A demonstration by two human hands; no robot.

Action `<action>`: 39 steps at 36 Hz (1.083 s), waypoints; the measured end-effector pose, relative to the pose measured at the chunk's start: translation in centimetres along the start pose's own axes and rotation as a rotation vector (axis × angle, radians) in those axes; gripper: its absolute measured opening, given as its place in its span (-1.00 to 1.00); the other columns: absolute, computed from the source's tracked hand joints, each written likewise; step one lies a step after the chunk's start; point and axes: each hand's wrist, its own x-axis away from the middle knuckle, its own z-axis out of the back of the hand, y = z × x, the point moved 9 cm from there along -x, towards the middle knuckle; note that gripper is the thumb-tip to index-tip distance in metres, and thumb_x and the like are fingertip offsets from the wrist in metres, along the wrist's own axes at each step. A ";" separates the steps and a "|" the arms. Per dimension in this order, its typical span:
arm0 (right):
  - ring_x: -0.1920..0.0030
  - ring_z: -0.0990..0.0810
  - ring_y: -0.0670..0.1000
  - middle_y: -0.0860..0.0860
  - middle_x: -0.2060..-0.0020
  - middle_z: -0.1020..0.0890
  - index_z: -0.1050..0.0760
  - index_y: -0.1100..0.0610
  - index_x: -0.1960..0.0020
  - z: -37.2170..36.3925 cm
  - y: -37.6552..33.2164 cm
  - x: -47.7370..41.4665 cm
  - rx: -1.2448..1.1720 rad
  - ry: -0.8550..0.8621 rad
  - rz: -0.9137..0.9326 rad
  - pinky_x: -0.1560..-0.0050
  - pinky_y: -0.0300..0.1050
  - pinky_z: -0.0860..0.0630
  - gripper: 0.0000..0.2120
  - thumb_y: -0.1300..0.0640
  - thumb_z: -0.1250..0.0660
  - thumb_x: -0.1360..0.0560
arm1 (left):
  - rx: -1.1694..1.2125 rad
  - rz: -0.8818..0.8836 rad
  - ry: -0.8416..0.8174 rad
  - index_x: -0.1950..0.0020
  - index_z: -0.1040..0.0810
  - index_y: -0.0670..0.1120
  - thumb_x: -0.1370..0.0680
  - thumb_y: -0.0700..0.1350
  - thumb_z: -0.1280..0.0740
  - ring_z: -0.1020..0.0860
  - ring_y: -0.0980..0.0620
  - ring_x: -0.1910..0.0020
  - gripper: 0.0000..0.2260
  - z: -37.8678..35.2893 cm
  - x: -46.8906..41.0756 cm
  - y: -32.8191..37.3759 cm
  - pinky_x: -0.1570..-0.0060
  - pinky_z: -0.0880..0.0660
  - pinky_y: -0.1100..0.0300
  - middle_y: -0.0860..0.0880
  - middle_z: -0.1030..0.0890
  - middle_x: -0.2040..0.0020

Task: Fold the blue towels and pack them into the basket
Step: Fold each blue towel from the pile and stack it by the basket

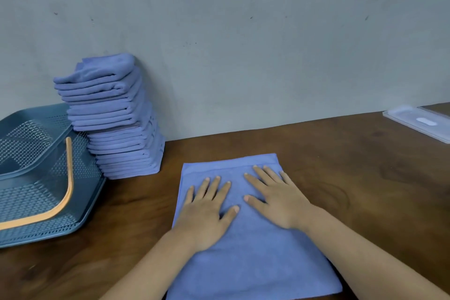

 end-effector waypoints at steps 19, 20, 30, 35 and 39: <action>-0.31 -0.48 -0.06 -0.25 -0.36 -0.54 -0.54 -0.15 -0.40 3.1 4.0 2.5 -0.117 0.193 -0.181 -0.27 0.02 -0.47 -0.61 0.10 -0.18 -0.64 | 0.181 0.149 0.236 -0.38 -0.57 0.10 -0.68 -0.09 -0.23 -0.50 0.04 -0.29 -0.70 5.0 2.8 -6.7 -0.26 -0.40 0.09 0.17 -0.55 -0.33; -0.20 -0.50 -0.03 -0.23 -0.26 -0.57 -0.59 -0.13 -0.32 3.3 4.7 2.2 -0.124 0.206 -0.209 -0.19 0.03 -0.52 -0.62 0.16 -0.20 -0.60 | 0.162 0.160 0.225 -0.32 -0.58 0.13 -0.65 -0.08 -0.25 -0.49 0.05 -0.24 -0.72 5.3 2.6 -7.2 -0.23 -0.39 0.09 0.20 -0.54 -0.27; -0.01 -0.46 -0.02 -0.14 0.12 -0.54 -0.45 -0.04 0.18 4.7 5.6 0.3 -0.241 0.087 -0.263 -0.08 0.00 -0.47 -0.92 0.02 -0.34 -0.45 | 0.367 0.231 0.141 0.18 -0.45 -0.02 -0.51 -0.09 -0.34 -0.46 0.06 0.09 -0.90 6.9 1.6 -8.2 0.11 -0.34 0.11 0.08 -0.52 0.16; 0.38 -0.35 -0.05 -0.07 0.40 -0.46 -0.41 0.14 0.22 5.9 5.6 2.3 -0.679 0.250 -0.245 0.29 -0.10 -0.28 -0.84 0.18 -0.29 -0.53 | 0.732 0.206 0.316 0.19 -0.38 -0.12 -0.54 -0.26 -0.32 -0.33 0.09 0.39 -0.84 7.9 4.1 -7.7 0.34 -0.29 0.13 0.08 -0.37 0.40; 0.33 -0.50 -0.08 -0.13 0.29 -0.62 -0.53 0.02 0.10 6.7 5.8 1.2 -0.823 0.344 -0.299 0.23 -0.12 -0.40 -0.89 0.18 -0.28 -0.57 | 0.749 0.318 0.358 0.12 -0.48 -0.05 -0.56 -0.19 -0.30 -0.39 0.09 0.42 -0.92 8.3 2.7 -8.6 0.37 -0.32 0.13 0.06 -0.47 0.37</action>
